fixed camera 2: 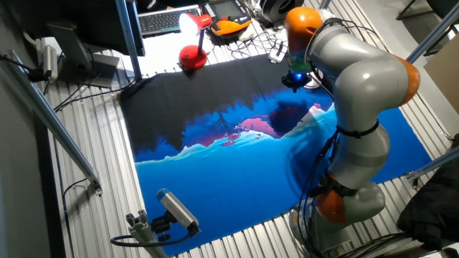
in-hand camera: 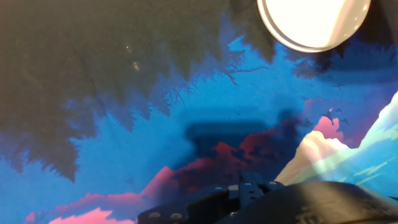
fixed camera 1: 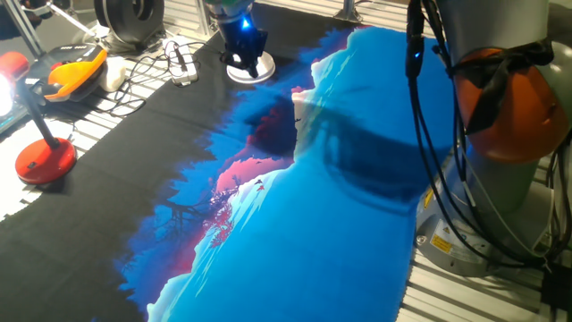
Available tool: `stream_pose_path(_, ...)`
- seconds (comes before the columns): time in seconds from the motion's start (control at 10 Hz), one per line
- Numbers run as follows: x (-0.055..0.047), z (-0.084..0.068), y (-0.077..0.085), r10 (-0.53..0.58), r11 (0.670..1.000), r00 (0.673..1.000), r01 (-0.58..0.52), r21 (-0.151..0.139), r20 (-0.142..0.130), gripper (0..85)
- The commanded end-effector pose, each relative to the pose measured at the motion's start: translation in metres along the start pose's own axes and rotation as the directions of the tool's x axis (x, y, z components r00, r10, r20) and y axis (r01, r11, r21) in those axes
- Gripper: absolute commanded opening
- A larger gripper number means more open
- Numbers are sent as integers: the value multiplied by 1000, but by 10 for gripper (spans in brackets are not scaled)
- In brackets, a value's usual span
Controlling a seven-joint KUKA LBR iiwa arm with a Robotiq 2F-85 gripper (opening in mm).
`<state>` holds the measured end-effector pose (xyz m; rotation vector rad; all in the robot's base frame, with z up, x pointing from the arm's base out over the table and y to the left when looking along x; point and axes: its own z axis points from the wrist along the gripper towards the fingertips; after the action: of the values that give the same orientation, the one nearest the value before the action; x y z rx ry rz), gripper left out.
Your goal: Turn off the desk lamp by pressing the button
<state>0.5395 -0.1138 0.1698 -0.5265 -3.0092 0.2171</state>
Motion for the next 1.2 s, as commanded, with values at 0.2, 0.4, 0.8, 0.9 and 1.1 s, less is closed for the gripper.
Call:
stream_pose_path(0.2,3,-3,-3,-7,1000,1000,7,3,23,0)
stream_pose_path(0.4,3,-2,-3,-18,1000,999,19,-4,40,0)
stream_pose_path(0.8,2,-2,-3,-29,999,998,31,-25,49,0)
stream_pose_path(0.9,3,-1,-3,-28,999,999,29,-19,45,0)
stream_pose_path(1.1,5,0,-2,-31,999,998,32,-11,48,0)
